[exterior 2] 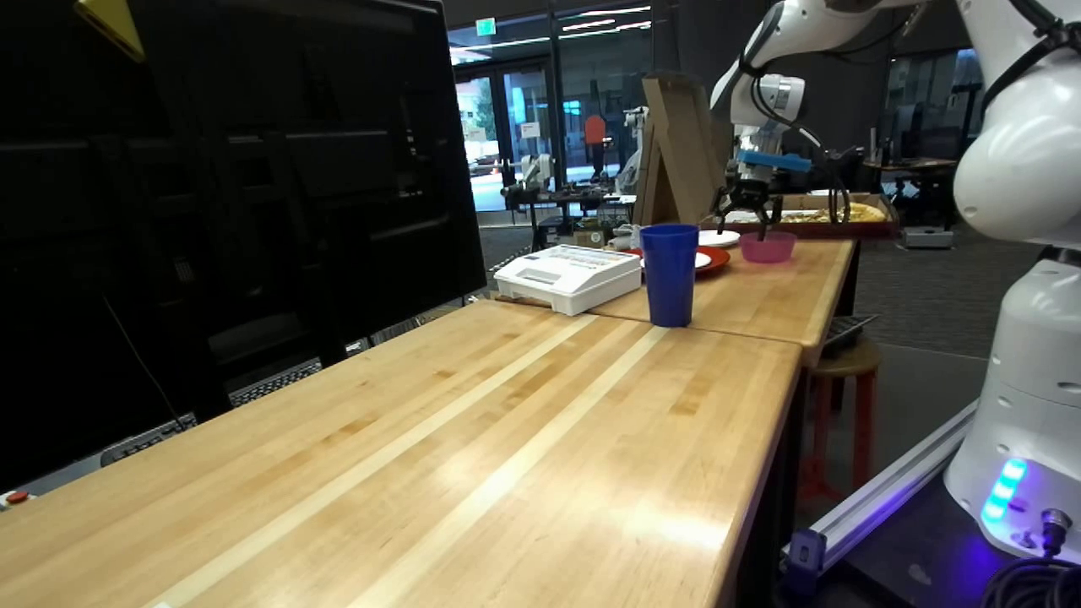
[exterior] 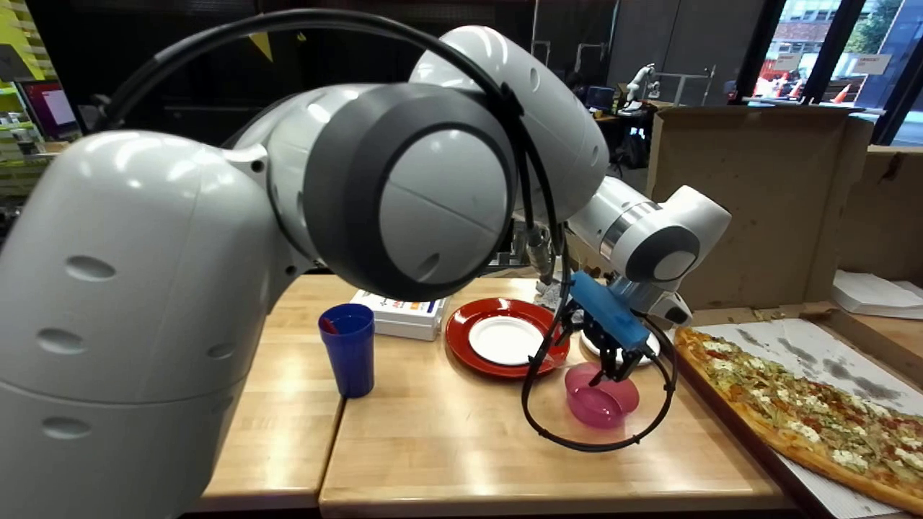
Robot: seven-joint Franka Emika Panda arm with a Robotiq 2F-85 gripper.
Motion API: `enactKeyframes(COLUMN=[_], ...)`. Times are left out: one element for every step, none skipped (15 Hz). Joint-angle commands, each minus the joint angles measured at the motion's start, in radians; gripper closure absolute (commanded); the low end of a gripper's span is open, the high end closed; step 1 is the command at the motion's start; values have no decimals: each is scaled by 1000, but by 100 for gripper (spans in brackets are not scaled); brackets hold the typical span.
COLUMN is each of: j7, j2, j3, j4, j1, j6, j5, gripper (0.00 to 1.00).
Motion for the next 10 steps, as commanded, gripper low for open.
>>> enactKeyframes(j7=[25,27,30,32,33,35,36,37,38,37], j2=[15,17,18,19,21,21,21,21,21,18], j3=[1,1,0,0,0,0,-1,-2,-2,-2], j4=[25,25,26,26,28,28,28,28,28,25], j1=[-4,-3,-3,-3,-4,-5,-5,-4,-4,-5], j6=[1,4,4,5,4,4,5,7,9,12], j5=[-12,-15,-19,-21,-20,-21,-22,-25,-26,-25], gripper=[11,19,33,39,46,55,62,70,79,85])
